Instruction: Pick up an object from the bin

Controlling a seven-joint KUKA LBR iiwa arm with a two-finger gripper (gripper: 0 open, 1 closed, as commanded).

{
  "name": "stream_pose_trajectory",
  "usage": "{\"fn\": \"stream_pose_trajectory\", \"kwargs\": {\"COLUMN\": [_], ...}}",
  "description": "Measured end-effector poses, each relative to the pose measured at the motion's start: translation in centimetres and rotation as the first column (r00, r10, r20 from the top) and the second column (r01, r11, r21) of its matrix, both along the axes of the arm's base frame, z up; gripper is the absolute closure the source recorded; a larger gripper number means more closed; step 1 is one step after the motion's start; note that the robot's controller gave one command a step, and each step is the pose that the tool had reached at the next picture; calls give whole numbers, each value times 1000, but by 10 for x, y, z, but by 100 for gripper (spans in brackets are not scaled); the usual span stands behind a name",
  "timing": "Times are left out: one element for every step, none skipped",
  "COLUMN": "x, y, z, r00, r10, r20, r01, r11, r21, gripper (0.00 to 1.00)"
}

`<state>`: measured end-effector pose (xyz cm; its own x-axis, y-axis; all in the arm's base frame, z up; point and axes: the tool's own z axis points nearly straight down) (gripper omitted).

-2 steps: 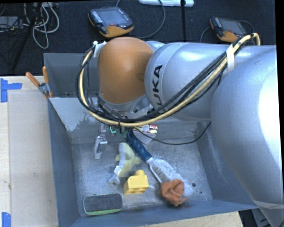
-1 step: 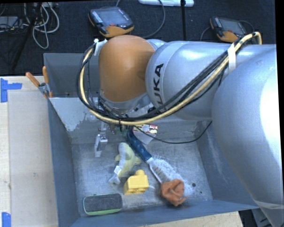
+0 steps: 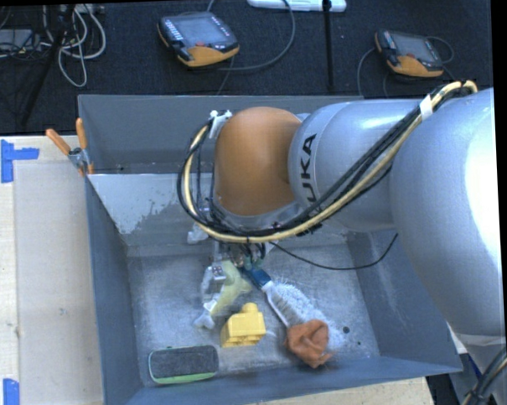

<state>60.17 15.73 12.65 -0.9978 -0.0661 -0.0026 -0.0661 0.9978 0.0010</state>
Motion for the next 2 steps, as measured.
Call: {"fn": "stream_pose_trajectory", "kwargs": {"x": [-7,-12], "y": [-32,-34], "z": [-12,-42], "r00": [1000,987], "r10": [12,160], "r20": [-17,-1], "r01": [-12,-160], "r11": [1000,987], "r21": [-5,2], "gripper": [0,100]}}
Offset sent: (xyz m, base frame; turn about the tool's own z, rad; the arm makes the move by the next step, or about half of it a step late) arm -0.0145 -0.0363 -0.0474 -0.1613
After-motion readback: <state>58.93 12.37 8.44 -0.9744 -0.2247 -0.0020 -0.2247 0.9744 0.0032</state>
